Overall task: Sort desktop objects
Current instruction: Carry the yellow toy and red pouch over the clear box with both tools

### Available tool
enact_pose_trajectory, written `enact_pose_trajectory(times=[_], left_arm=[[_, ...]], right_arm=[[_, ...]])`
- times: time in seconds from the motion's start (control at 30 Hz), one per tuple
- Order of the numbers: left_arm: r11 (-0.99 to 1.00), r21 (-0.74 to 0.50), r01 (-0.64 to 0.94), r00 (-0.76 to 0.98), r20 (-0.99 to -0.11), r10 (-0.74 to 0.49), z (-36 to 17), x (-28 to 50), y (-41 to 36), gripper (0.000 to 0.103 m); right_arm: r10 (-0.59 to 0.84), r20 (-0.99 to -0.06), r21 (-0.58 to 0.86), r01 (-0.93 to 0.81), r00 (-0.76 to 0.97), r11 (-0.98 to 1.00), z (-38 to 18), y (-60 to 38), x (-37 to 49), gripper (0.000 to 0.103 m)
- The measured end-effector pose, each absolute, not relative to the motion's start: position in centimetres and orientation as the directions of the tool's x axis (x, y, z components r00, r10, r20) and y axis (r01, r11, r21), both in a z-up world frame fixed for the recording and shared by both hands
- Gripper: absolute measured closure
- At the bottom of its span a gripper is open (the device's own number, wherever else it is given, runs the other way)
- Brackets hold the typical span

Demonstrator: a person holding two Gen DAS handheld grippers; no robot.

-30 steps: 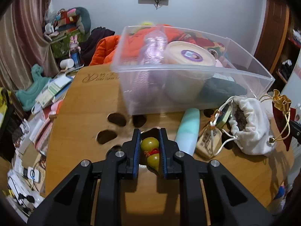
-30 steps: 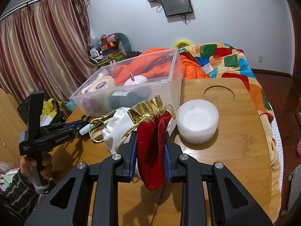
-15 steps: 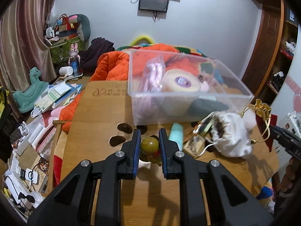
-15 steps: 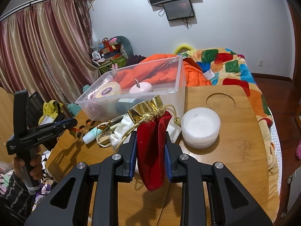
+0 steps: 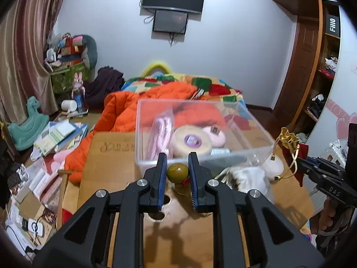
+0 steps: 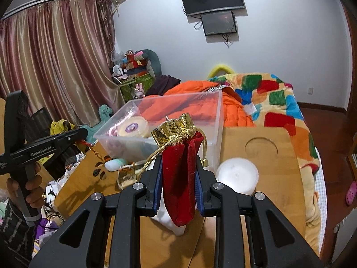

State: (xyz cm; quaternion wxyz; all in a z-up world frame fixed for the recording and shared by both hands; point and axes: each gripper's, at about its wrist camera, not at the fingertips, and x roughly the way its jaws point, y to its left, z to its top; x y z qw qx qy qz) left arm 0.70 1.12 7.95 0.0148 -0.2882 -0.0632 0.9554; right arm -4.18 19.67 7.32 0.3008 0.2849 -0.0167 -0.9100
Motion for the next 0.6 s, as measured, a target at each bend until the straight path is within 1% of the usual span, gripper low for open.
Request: enact_pose_trajectory(times=[0.2, 0.37, 0.6], left_arm=[[-0.990, -0.140, -0.019, -0.846, -0.526, 0.090, 9.1, -0.3, 1.6, 0.085], [-0.984, -0.175, -0.041, -0.848, -0.515, 0.127, 10.0, -1.5, 1.8, 0.085], [-0.984, -0.156, -0.084, -0.840, -0.520, 0.154, 10.7, -3.9, 2.9, 0.085]], right_arm=[[-0.566, -0.484, 0.185, 0.554, -0.667, -0.812, 8.7, 19.1, -5.1, 0.081], [-0.579, -0.473, 0.182, 0.569, -0.664, -0.802, 9.4, 18.3, -6.0, 0.081], [-0.578, -0.476, 0.172, 0.574, -0.663, -0.800, 9.6, 17.3, -7.7, 0.081]])
